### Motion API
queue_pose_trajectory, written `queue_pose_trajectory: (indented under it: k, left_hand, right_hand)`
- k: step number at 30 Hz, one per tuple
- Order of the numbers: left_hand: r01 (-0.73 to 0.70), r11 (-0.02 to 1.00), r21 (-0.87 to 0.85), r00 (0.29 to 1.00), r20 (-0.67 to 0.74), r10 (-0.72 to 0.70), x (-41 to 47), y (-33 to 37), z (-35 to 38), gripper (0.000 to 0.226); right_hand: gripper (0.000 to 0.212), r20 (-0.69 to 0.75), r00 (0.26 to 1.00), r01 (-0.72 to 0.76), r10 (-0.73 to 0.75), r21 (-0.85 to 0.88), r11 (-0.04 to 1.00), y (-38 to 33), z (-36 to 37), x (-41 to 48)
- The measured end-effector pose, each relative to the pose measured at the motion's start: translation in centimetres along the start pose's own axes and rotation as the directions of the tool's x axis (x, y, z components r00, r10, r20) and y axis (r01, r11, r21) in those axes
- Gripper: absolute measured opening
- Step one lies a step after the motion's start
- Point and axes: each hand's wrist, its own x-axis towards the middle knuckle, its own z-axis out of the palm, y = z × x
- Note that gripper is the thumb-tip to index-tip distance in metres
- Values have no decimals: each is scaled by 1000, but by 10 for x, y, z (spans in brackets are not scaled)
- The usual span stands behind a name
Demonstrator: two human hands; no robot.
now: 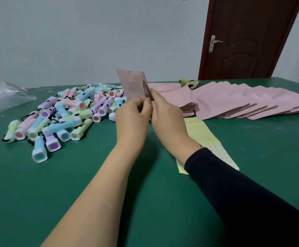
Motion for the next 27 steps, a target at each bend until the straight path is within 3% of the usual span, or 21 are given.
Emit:
queue_pose_trajectory:
  k: [6, 13, 18, 21, 24, 27]
  left_hand:
    - [20, 998, 51, 1000, 2, -20, 0, -5, -3, 22]
    - [-11, 994, 106, 1000, 18, 10, 3, -4, -7, 23]
    - [67, 998, -8, 998, -8, -67, 5, -3, -7, 23]
    - [41, 999, 19, 999, 4, -42, 4, -3, -5, 22]
    - [28, 999, 46, 999, 23, -29, 4, -3, -4, 18]
    - [100, 993, -65, 994, 45, -97, 2, 0, -2, 9]
  right_hand:
    - [26, 49, 995, -92, 87, 121, 988, -3, 0, -2]
    - [26, 30, 978, -207, 206, 240, 948, 0, 0, 1]
    - [28, 9, 943, -314, 332, 350, 883, 4, -2, 7]
    - [23, 27, 936, -336, 352, 377, 863, 5, -1, 7]
    - [35, 110, 935, -353, 339, 398, 846, 3, 1, 3]
    - [43, 137, 962, -267, 238, 272, 925, 1, 5, -2]
